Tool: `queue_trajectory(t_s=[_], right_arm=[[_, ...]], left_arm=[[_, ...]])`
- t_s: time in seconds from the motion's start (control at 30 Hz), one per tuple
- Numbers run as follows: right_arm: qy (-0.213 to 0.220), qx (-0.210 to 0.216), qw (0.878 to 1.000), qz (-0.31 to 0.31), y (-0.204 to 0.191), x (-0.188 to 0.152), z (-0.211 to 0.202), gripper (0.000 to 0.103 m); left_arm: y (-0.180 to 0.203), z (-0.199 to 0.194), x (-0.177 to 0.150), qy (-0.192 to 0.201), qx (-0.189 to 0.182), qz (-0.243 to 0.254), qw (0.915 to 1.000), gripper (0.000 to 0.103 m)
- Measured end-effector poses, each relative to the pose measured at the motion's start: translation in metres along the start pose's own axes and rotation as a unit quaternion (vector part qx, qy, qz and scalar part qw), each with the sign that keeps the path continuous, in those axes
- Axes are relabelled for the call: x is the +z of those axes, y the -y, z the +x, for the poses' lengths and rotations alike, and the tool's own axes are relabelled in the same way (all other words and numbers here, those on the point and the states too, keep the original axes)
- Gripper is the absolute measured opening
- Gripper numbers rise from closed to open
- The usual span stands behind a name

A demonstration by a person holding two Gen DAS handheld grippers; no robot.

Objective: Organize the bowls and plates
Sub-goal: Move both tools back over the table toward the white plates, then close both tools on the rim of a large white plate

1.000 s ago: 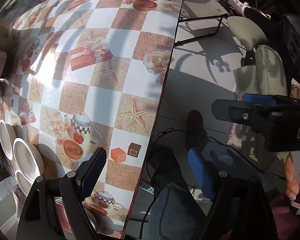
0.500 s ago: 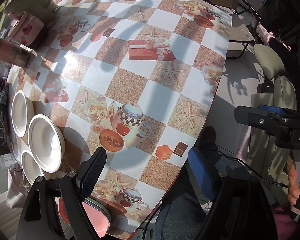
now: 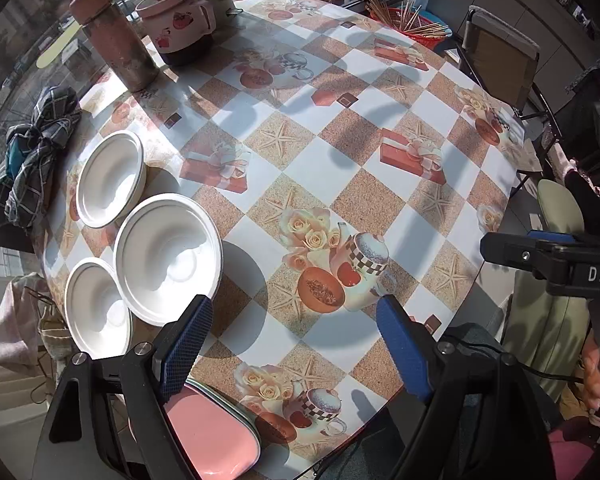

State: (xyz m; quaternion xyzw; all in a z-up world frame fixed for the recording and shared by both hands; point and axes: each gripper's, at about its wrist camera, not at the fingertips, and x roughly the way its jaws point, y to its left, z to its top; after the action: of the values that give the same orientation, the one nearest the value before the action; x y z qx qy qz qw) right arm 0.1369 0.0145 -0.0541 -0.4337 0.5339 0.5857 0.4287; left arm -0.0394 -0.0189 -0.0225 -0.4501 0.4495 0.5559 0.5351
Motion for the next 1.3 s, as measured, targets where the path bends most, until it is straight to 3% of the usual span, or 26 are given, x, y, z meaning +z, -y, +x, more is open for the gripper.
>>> queue_trajectory(t_s=[0.2,0.43,0.5,0.67,0.77,0.93,1.13,1.23,1.3], right_arm=[[-0.036,-0.026,0.994,-0.096,-0.057,0.014,0.019,0.103],[-0.070,-0.043,0.975,-0.205,-0.125,0.032,0.053,0.103],[-0.079,-0.046,0.968,-0.233,-0.144,0.039,0.063,0.103],[-0.086,-0.052,0.947,-0.304,-0.193,0.062,0.080,0.103],[-0.085,-0.061,0.933,-0.345,-0.216,0.074,0.090,0.103],[-0.101,-0.061,0.915,-0.385,-0.246,0.091,0.115,0.103],[-0.123,-0.054,0.894,-0.427,-0.272,0.091,0.150,0.103],[-0.130,-0.048,0.890,-0.435,-0.280,0.089,0.161,0.103],[-0.135,-0.043,0.886,-0.442,-0.285,0.087,0.168,0.103]], left_arm=[[-0.063,0.003,-0.018,0.006,0.032,-0.105,0.9939,0.086],[-0.107,0.014,-0.039,-0.010,0.039,-0.232,0.9718,0.086],[-0.113,0.018,-0.044,-0.017,0.039,-0.272,0.9612,0.086],[-0.126,0.036,-0.044,-0.037,0.009,-0.383,0.9229,0.086],[-0.132,0.047,-0.038,-0.046,0.025,-0.421,0.9056,0.086],[-0.149,0.066,-0.043,-0.067,0.013,-0.501,0.8629,0.086],[-0.155,0.086,-0.042,-0.085,0.028,-0.531,0.8424,0.084],[-0.161,0.095,-0.045,-0.097,0.025,-0.552,0.8278,0.079],[-0.164,0.099,-0.046,-0.099,0.027,-0.559,0.8225,0.077]])
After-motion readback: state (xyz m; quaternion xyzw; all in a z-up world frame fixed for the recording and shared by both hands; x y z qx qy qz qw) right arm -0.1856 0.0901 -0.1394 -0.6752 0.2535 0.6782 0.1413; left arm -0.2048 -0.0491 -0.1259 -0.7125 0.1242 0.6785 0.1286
